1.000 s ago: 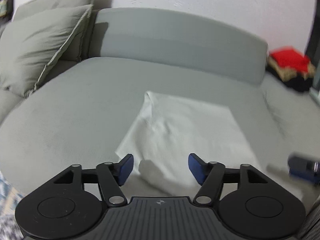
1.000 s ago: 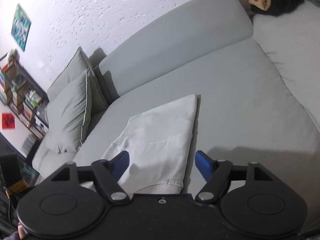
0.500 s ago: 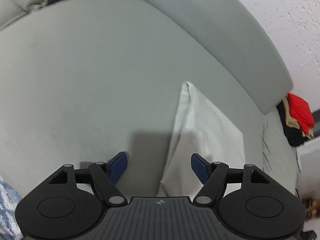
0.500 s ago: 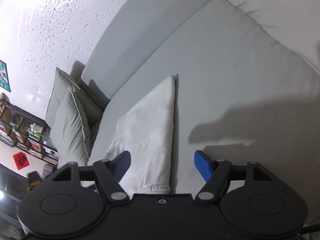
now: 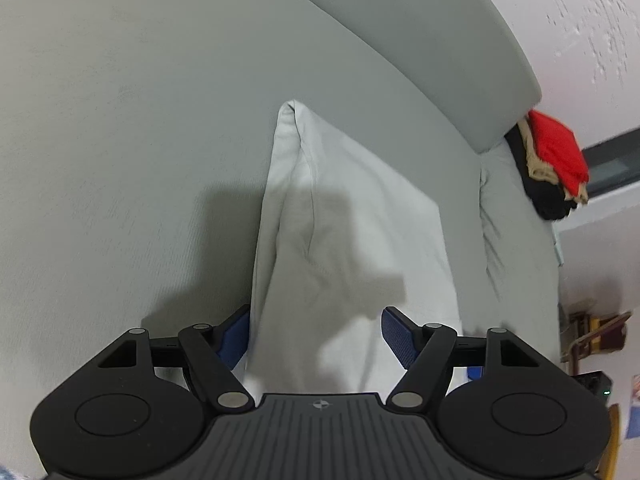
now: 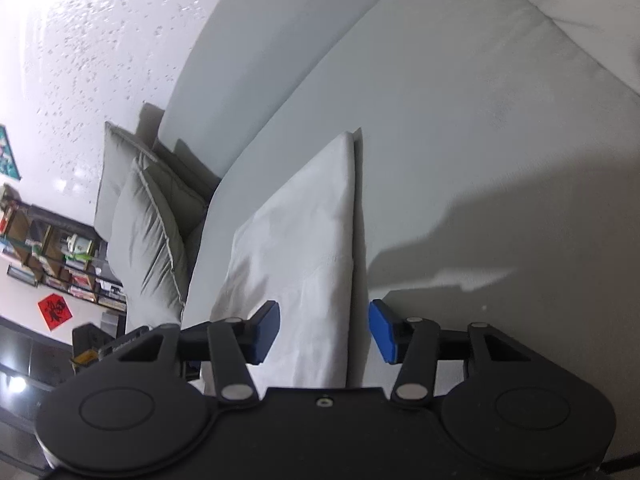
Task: Fold clothes
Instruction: 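Grasp the folded shirt's edge with the left gripper while the right gripper grasps its corner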
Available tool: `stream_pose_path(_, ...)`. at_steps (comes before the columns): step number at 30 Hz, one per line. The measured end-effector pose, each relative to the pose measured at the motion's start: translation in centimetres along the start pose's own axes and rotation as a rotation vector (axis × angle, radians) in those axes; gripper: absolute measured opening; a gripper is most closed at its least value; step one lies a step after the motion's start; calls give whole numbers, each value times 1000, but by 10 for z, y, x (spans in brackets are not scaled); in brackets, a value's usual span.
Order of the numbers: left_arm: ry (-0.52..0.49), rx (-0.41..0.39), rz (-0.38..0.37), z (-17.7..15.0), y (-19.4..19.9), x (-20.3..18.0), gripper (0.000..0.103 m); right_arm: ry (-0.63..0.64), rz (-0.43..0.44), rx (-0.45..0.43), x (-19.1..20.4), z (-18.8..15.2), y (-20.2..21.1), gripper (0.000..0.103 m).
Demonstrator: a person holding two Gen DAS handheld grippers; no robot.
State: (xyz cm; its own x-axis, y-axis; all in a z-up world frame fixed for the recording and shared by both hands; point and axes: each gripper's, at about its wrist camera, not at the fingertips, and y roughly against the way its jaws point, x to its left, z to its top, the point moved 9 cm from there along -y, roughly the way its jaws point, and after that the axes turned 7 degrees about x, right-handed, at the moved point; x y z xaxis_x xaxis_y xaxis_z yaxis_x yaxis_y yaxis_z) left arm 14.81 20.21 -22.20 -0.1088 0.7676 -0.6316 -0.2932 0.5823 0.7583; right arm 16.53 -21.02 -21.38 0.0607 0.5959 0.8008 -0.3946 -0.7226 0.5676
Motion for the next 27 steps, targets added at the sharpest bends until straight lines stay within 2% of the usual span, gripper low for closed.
stream_pose_path(5, 5, 3, -16, 17, -15, -5, 52, -94, 36, 22, -6, 26, -30, 38)
stream_pose_path(9, -23, 12, -29, 29, -31, -14, 52, -143, 61, 32, -9, 43, -55, 35)
stream_pose_path(13, -4, 3, -38, 38, -41, -19, 51, -142, 105, 19, -6, 55, -73, 34)
stream_pose_path(14, -1, -4, -29, 39, -42, -21, 47, -141, 112, 2, -6, 57, -75, 32)
stream_pose_path(15, -1, -13, -10, 40, -43, -22, 43, -143, 95, -17, -8, 58, -78, 21)
stream_pose_path(17, -8, -40, 71, 38, -41, -22, 13, -141, 36, -48, -13, 58, -81, 4)
stream_pose_path(20, -68, -103, 181, 29, -30, -33, 11, -37, -30, -91, 1, 52, -76, 6)
stream_pose_path(23, -189, -205, 283, 14, -11, -66, 9, 125, -118, -147, 30, 46, -62, 6)
stream_pose_path(27, -335, -376, 341, -17, 28, -121, 9, 246, -105, -231, 77, 32, -17, 5)
